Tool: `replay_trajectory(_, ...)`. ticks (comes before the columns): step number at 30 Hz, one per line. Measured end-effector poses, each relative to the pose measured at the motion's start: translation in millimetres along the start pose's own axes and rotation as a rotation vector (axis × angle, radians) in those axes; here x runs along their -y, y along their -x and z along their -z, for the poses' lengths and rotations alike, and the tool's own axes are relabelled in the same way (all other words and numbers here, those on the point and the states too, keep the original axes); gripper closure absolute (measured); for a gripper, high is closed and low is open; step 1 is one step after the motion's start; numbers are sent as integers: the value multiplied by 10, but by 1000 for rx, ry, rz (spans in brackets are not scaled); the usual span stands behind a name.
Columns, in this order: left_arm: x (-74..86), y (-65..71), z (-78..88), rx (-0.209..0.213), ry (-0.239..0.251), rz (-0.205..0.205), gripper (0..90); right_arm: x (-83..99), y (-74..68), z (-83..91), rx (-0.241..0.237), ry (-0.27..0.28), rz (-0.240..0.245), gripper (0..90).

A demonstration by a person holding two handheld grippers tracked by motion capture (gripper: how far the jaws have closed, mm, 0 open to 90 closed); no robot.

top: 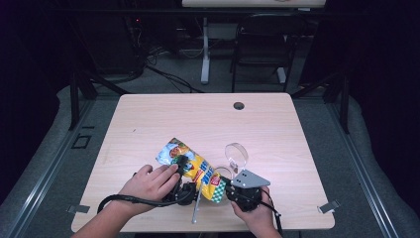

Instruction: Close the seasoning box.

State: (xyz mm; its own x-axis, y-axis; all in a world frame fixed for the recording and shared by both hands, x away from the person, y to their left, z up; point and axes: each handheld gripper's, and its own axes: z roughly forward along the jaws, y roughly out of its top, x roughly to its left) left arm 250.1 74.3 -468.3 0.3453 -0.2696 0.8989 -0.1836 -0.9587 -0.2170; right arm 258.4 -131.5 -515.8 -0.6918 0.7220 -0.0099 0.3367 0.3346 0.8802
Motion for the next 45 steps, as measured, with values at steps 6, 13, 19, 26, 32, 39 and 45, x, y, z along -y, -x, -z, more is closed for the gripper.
replay_trajectory(6,-15,-7,8,-6,-10,-17,718,3,3,-3,-2,-5,6,863)
replay_trajectory(13,-52,-14,24,-22,-19,-51,719,11,12,-6,-5,-5,0,867)
replay_trajectory(19,-79,-32,35,-30,-18,-64,719,16,22,0,-3,-11,1,867)
replay_trajectory(26,-105,-55,35,-38,-14,-83,722,26,28,-4,3,-2,-12,867)
replay_trajectory(32,-126,-66,49,-19,-21,-85,736,30,43,-2,1,-4,-12,867)
replay_trajectory(39,-154,-79,55,-21,-11,-88,744,40,77,6,-1,-5,-28,868)
replay_trajectory(45,-154,-86,51,-12,-11,-88,747,42,81,3,-1,-5,-24,868)
